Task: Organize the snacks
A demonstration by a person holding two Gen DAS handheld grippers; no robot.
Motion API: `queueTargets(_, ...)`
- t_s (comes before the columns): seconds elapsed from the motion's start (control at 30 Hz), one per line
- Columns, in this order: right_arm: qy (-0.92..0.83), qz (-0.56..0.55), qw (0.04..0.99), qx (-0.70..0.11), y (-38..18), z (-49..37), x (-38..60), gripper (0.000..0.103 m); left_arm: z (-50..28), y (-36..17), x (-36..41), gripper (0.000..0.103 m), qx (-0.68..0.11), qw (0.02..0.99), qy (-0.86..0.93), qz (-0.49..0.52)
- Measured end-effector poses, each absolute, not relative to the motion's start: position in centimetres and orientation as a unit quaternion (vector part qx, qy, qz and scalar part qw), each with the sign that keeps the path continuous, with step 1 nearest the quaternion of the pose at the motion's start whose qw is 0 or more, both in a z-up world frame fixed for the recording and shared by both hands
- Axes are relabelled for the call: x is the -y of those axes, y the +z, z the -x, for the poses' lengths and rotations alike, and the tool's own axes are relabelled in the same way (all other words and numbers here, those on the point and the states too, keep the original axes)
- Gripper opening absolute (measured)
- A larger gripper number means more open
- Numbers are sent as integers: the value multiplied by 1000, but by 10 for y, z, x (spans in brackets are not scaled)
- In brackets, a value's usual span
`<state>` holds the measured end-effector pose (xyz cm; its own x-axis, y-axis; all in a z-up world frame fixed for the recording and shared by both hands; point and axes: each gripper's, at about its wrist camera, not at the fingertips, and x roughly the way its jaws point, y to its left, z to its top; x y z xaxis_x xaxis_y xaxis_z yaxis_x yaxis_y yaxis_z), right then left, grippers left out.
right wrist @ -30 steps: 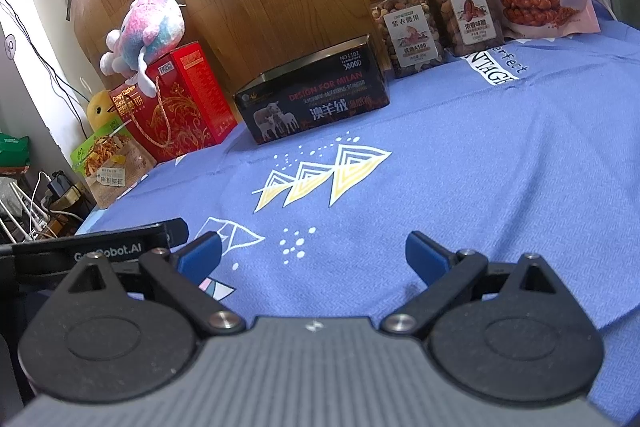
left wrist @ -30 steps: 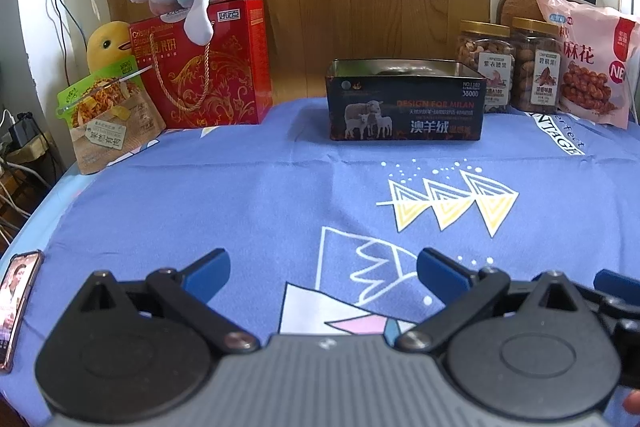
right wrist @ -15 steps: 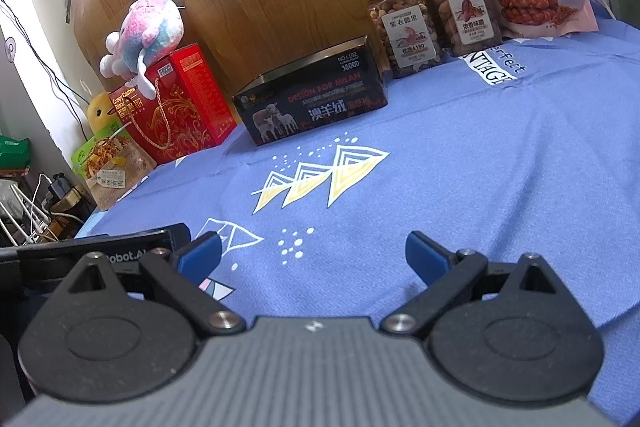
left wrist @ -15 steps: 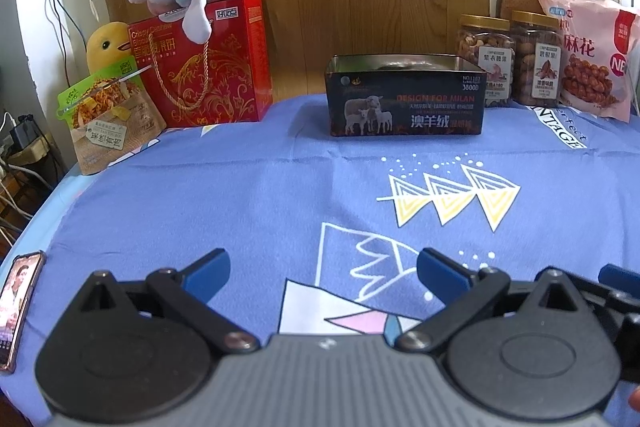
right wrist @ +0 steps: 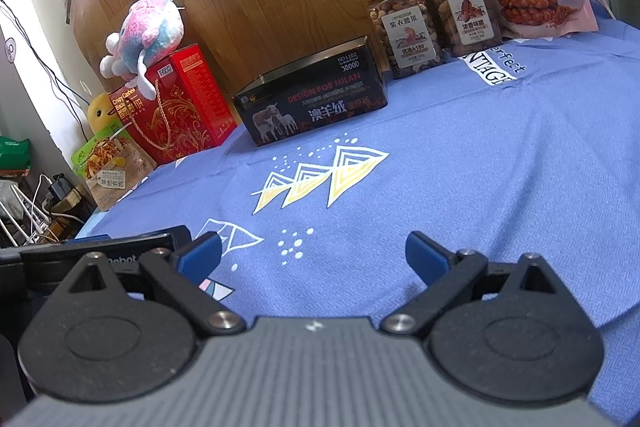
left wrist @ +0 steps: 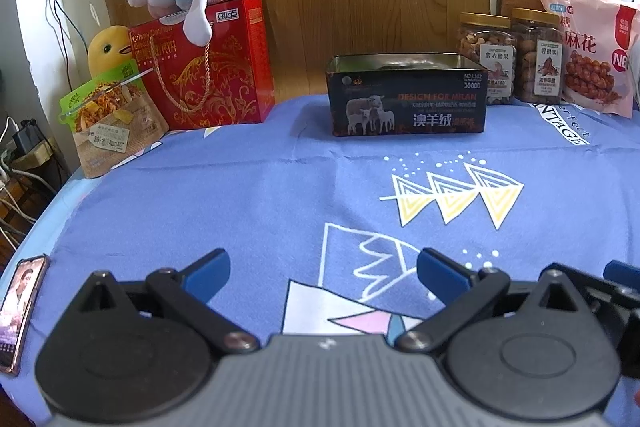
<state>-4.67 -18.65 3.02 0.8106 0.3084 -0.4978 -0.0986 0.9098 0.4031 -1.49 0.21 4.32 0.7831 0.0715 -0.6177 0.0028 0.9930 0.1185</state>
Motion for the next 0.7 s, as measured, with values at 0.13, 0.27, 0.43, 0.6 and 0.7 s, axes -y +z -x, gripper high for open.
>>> queueTargets(0.13,109,-182,934,-287,30,46,186,100,15,44,-1,103,-327,943,21,-60)
queueTargets(0.27,109,-182,934,-288,31,46,187,100,16,44,0,103,-325,943,21,-63)
queueTargets(0.43,109,-182,934,-287,31,46,187,100,15,45,1,103,-324,944,21,-67)
queueTargets(0.6,109,-182,934,-287,31,46,187,100,15,45,2,103,-324,943,20,-70)
queueTargets(0.7,109,-183,934,-287,31,46,187,100,15,45,3,103,-323,943,18,-71)
